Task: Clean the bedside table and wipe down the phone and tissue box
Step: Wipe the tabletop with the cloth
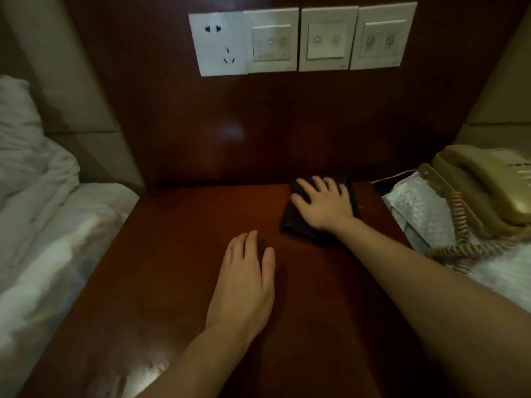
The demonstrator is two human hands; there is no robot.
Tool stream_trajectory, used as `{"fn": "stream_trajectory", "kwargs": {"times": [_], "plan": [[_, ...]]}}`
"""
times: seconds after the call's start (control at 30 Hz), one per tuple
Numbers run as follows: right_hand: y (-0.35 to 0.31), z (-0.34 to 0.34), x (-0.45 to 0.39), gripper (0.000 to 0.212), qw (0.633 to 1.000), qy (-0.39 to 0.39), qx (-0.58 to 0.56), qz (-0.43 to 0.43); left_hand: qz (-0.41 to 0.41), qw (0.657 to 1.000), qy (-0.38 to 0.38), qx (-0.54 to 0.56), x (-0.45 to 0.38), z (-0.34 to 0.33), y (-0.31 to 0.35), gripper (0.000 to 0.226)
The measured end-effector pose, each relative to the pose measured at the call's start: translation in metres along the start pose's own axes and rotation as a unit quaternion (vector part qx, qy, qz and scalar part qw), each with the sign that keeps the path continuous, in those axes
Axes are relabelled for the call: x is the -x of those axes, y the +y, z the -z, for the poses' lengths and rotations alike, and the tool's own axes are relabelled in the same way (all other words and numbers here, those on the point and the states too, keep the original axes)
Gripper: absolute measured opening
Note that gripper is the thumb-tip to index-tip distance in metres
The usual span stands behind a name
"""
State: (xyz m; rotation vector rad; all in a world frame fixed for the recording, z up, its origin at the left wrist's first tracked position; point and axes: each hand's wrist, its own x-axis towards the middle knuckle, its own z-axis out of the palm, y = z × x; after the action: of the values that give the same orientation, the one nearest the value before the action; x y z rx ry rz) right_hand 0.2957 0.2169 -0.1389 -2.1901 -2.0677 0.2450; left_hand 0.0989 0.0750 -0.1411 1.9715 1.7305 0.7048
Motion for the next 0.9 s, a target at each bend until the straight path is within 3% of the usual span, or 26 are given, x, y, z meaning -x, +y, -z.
{"fn": "stream_trajectory", "kwargs": {"times": [0.13,0.33,0.5,0.63,0.9], "plan": [[0.005,0.007,-0.008,0.064,0.999,-0.001,0.004,-0.046,-0.008,1.000,0.001,-0.016,-0.001,0.002,0.004,0.060],[-0.041,-0.016,0.060,0.063,0.998,0.024,0.013,0.049,0.006,1.000,-0.016,-0.018,0.000,0.000,0.002,0.066],[-0.055,-0.014,0.036,0.073,0.998,-0.005,0.024,0.065,0.011,0.999,-0.011,-0.033,-0.003,0.001,-0.002,0.067],[-0.027,-0.004,0.004,0.074,0.998,-0.008,0.011,0.059,0.021,0.999,-0.006,-0.036,-0.003,0.000,0.000,0.063],[0.083,0.022,-0.006,0.067,0.996,0.006,-0.036,-0.078,0.020,0.999,-0.003,-0.048,-0.003,0.002,0.001,0.063]]}}
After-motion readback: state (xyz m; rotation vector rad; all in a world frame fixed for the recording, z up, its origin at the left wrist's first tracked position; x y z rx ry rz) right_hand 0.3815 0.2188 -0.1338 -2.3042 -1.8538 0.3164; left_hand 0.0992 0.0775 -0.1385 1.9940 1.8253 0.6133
